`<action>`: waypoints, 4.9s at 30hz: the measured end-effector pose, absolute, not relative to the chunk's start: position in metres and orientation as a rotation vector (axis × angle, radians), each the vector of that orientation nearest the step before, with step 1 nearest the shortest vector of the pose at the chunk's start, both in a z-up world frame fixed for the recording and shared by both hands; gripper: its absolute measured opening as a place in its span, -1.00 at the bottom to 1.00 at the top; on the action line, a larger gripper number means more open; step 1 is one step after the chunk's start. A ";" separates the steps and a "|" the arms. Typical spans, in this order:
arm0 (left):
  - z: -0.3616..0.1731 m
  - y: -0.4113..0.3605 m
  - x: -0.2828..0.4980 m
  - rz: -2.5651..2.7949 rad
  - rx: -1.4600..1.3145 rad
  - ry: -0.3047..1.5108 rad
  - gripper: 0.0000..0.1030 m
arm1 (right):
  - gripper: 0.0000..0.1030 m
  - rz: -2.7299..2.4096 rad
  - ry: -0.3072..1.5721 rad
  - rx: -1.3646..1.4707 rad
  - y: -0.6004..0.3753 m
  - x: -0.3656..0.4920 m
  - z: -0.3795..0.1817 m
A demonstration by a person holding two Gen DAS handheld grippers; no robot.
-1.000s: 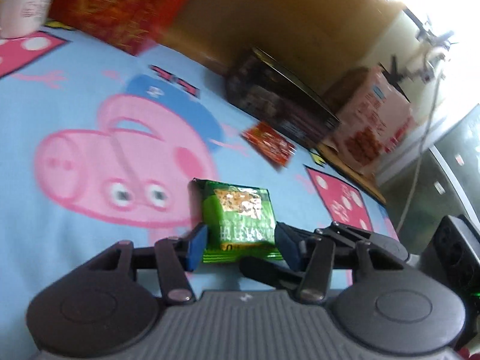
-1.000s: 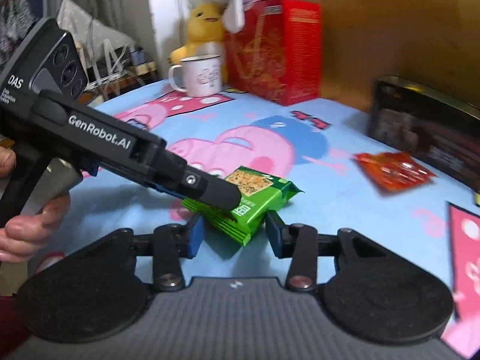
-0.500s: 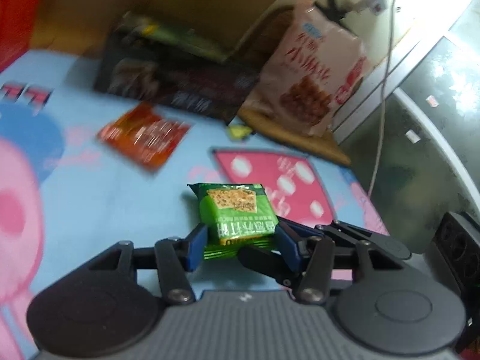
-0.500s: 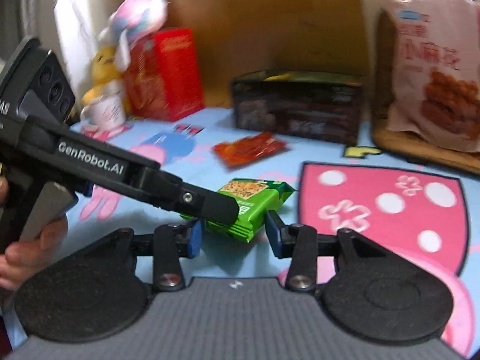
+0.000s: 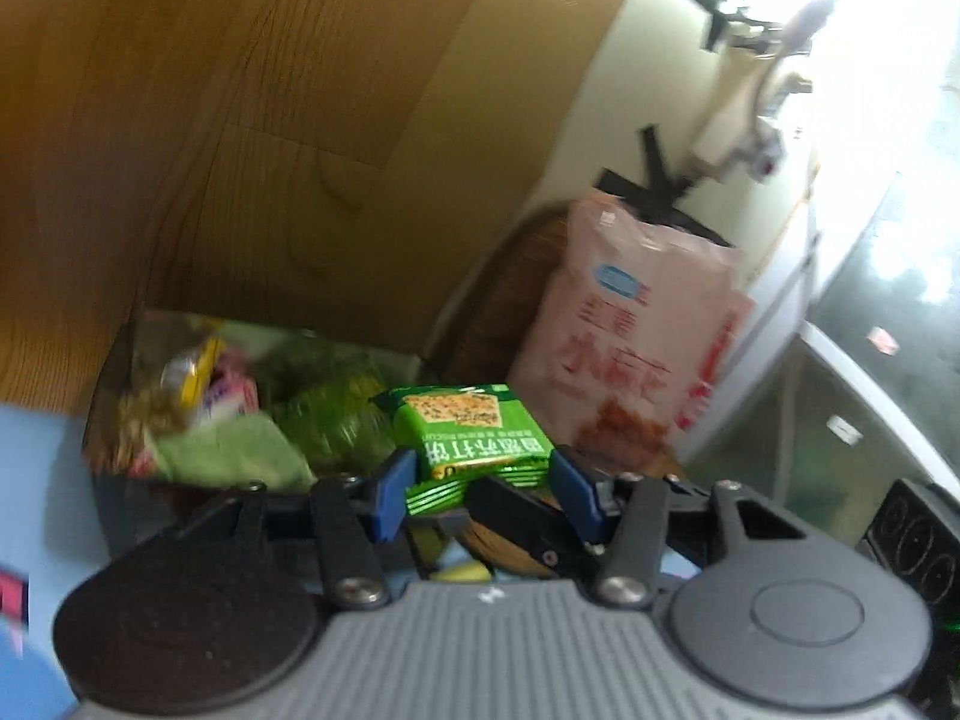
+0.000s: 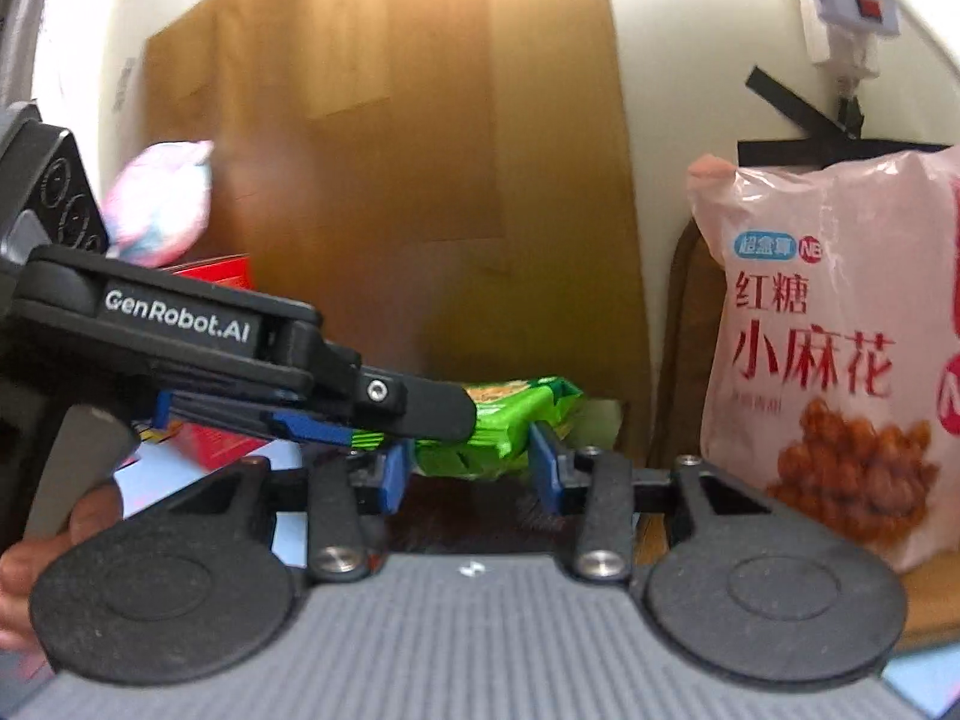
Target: Organize snacks
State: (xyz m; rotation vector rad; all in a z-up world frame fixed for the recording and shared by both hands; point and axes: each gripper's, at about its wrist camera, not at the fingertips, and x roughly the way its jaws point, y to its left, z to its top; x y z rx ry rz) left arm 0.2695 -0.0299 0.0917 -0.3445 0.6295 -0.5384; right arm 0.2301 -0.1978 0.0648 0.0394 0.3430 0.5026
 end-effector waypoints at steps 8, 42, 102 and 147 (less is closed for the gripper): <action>0.066 -0.037 0.315 -0.490 -0.340 0.672 0.05 | 0.28 0.381 0.378 -0.034 -0.186 0.276 0.037; -0.011 0.082 0.184 -0.360 -0.761 0.828 -0.38 | -0.65 0.610 0.843 0.385 -0.188 0.227 0.007; 0.001 0.068 0.035 0.025 -0.011 0.678 0.92 | 0.58 0.380 0.478 0.226 -0.209 0.021 0.014; -0.001 0.048 0.031 0.094 0.080 0.671 1.00 | 0.88 0.477 0.450 0.263 -0.209 0.016 0.015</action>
